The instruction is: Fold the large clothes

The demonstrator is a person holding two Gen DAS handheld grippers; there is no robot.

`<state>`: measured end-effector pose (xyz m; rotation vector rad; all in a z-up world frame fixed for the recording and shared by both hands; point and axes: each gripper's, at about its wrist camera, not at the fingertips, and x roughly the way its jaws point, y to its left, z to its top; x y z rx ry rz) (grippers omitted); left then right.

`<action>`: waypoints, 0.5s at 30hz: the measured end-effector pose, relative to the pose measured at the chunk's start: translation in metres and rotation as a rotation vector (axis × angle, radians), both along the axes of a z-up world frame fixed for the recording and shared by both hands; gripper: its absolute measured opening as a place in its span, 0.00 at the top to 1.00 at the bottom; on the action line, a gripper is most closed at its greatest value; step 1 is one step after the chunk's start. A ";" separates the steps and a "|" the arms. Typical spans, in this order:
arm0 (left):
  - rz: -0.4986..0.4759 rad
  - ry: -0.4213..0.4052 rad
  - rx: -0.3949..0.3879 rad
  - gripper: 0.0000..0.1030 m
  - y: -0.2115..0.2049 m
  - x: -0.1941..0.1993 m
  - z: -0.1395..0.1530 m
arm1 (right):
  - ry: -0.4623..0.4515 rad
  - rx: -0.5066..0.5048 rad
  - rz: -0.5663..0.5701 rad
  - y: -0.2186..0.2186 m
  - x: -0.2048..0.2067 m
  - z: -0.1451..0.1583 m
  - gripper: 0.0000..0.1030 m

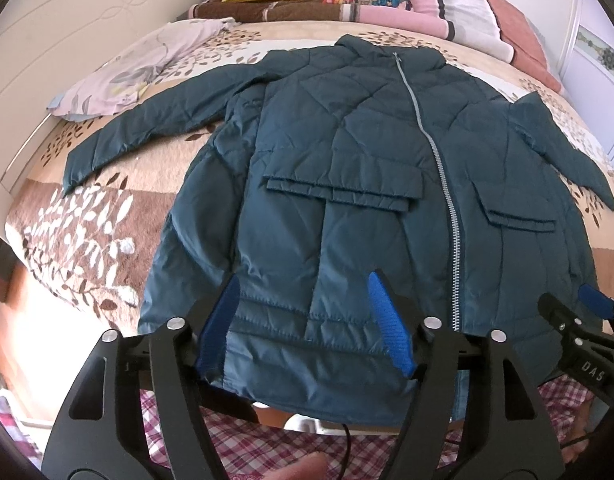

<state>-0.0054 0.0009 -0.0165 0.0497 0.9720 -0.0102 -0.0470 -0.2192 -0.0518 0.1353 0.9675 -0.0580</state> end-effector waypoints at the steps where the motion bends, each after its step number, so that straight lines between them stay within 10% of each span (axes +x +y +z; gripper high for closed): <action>1: 0.001 0.003 0.004 0.33 0.000 0.000 0.000 | -0.005 -0.002 -0.008 -0.002 0.000 0.001 0.14; 15: -0.080 0.046 0.052 0.23 -0.018 0.013 -0.004 | -0.090 -0.051 -0.301 -0.133 0.020 0.037 0.18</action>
